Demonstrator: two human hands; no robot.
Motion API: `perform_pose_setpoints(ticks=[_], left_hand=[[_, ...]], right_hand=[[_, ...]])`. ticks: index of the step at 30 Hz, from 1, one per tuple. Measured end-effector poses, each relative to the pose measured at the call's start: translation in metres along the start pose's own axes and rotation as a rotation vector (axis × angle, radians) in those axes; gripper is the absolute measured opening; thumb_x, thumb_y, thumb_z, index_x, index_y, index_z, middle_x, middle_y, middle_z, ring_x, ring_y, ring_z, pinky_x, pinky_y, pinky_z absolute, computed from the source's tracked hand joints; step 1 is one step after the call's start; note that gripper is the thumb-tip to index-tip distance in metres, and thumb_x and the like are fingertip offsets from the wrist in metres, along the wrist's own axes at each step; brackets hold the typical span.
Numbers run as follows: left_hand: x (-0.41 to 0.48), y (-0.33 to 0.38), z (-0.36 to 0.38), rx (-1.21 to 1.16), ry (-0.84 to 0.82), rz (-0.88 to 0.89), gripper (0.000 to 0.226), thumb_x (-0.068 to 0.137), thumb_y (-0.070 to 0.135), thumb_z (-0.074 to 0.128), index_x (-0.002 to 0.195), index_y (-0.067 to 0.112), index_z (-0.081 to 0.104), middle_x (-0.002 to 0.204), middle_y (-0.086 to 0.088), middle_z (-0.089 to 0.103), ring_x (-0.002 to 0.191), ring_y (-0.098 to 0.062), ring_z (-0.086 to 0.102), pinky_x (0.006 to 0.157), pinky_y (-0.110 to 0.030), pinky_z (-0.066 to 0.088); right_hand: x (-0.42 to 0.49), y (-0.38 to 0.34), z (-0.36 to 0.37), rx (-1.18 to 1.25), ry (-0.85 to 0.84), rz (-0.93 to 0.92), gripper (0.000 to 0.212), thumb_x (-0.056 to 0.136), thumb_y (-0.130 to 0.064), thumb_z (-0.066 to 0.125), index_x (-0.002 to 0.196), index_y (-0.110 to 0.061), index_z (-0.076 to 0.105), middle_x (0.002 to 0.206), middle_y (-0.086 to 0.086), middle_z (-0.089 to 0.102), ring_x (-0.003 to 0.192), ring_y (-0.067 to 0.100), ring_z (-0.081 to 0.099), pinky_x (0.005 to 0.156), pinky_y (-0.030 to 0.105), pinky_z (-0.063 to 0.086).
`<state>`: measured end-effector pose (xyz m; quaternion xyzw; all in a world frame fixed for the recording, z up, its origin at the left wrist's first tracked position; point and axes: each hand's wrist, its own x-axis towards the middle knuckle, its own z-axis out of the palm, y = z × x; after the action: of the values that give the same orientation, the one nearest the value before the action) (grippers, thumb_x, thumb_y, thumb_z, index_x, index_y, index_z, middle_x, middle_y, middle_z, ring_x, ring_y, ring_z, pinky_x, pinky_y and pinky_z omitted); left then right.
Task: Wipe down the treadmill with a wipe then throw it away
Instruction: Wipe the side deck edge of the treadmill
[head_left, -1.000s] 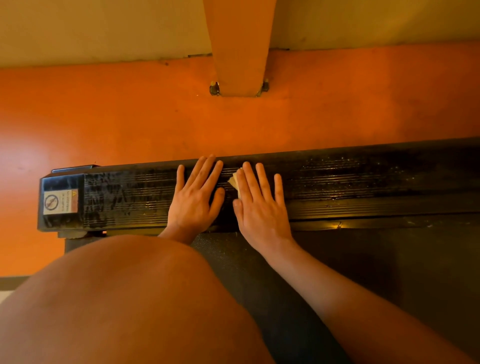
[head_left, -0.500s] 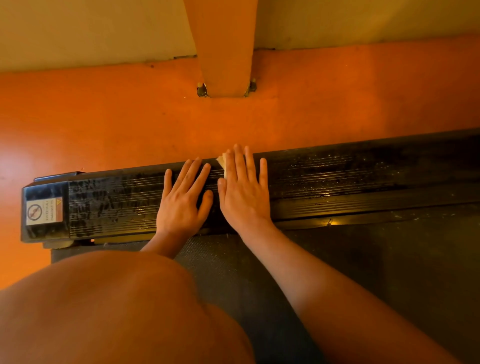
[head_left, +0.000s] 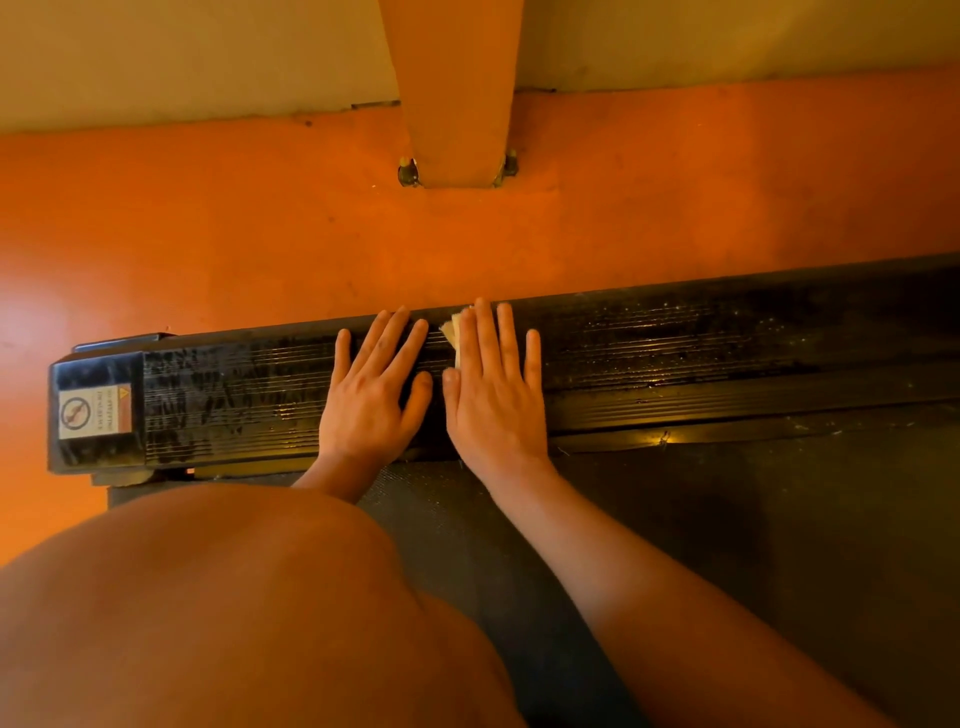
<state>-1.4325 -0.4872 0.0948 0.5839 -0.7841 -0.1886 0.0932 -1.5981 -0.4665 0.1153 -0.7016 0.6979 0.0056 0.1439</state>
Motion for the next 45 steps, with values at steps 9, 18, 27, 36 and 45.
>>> perform_pose_setpoints(ticks=[9,18,27,36,45], left_hand=[[0.0,0.001,0.001,0.002,0.0,-0.002,0.058,0.107,0.045,0.033,0.161,0.024,0.028,0.17,0.0,0.019,0.158,-0.015,0.006,0.128,-0.053,0.002],[-0.001,0.0,0.002,0.022,0.008,-0.001,0.058,0.107,0.045,0.032,0.161,0.024,0.029,0.169,-0.001,0.021,0.158,-0.016,0.008,0.128,-0.053,0.004],[-0.001,0.004,-0.001,0.017,0.012,-0.001,0.058,0.107,0.044,0.033,0.161,0.023,0.03,0.169,-0.001,0.021,0.158,-0.018,0.009,0.128,-0.052,0.004],[0.0,0.002,0.0,0.015,0.01,0.0,0.057,0.108,0.044,0.033,0.161,0.024,0.029,0.169,-0.001,0.02,0.158,-0.016,0.008,0.128,-0.051,0.002],[-0.002,0.001,0.002,0.018,0.027,0.012,0.057,0.108,0.043,0.034,0.161,0.023,0.03,0.169,-0.002,0.021,0.158,-0.018,0.009,0.128,-0.051,0.002]], right_hand=[[0.025,0.002,-0.008,0.009,0.0,0.064,0.063,0.11,-0.043,0.02,0.165,-0.014,0.005,0.172,0.009,0.0,0.159,0.027,-0.007,0.127,0.054,-0.001],[-0.016,0.003,0.002,-0.019,-0.005,-0.011,0.065,0.11,-0.042,0.025,0.165,-0.015,0.005,0.172,0.008,-0.001,0.159,0.027,-0.008,0.127,0.054,-0.001],[-0.024,0.016,-0.002,-0.016,-0.004,-0.002,0.064,0.11,-0.043,0.02,0.165,-0.013,0.005,0.172,0.009,0.0,0.159,0.027,-0.007,0.127,0.055,0.003],[0.003,0.032,-0.011,-0.019,0.032,-0.004,0.061,0.11,-0.042,0.022,0.165,-0.018,0.01,0.173,0.006,0.005,0.159,0.028,-0.003,0.127,0.056,0.006],[0.027,0.032,-0.015,-0.026,0.021,-0.001,0.062,0.11,-0.041,0.024,0.165,-0.017,0.011,0.173,0.007,0.006,0.159,0.028,-0.003,0.127,0.057,0.007]])
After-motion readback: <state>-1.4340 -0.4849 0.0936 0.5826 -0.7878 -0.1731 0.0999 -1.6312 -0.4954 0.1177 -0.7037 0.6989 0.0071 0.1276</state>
